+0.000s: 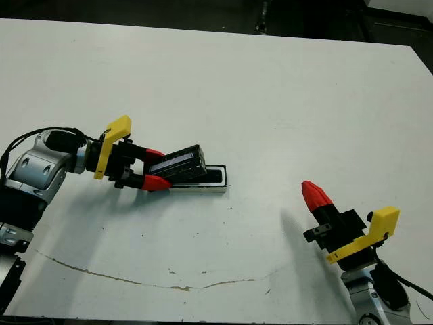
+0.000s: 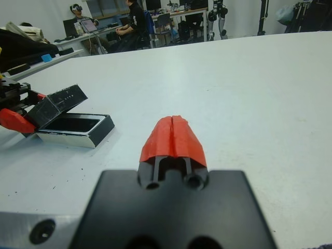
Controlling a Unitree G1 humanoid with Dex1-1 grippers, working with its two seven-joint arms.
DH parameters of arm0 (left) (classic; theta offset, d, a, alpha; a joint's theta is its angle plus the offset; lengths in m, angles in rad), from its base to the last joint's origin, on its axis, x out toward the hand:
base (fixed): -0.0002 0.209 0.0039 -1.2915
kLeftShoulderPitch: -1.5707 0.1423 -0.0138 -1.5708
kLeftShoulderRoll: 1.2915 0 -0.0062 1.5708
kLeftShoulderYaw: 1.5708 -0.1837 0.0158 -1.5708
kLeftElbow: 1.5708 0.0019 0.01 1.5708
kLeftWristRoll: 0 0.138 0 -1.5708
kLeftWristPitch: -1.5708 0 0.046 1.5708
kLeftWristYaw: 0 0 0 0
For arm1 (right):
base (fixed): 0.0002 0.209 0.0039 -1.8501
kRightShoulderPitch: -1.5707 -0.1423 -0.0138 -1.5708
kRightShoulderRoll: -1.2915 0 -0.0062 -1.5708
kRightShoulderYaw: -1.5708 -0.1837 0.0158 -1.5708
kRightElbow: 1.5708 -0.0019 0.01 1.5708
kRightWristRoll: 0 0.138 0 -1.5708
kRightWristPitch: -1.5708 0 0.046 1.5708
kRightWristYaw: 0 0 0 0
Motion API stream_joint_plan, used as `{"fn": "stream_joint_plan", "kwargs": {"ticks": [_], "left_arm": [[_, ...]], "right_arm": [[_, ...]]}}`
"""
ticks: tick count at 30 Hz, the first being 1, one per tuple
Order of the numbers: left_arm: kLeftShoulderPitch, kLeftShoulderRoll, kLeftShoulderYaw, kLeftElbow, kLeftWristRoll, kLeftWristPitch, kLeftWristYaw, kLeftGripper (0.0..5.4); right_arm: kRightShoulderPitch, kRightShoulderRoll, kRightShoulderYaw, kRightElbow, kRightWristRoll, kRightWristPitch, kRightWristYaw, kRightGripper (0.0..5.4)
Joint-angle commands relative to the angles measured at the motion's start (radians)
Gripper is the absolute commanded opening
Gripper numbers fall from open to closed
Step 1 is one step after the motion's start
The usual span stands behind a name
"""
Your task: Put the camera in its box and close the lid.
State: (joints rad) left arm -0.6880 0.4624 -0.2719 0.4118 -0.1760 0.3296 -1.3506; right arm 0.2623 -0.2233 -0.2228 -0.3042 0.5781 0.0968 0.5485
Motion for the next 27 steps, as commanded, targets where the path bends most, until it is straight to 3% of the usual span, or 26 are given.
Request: {"fn": "stream_joint_plan", "kwargs": {"ticks": [1,27], "left_arm": [[0.039,-0.028,-0.05,0.008,0.024,0.005,0.002,3.15],[0.065,-0.031,-0.123,-0.042,0.049,-0.002,0.014,3.15]], "right_arm": [[0.017,-0.012,-0.004,-0.008,-0.003,0.02,-0.013,0.0],[0.016,-0.017,-0.005,-0.011,0.001,0.03,-0.013,0.0]]}}
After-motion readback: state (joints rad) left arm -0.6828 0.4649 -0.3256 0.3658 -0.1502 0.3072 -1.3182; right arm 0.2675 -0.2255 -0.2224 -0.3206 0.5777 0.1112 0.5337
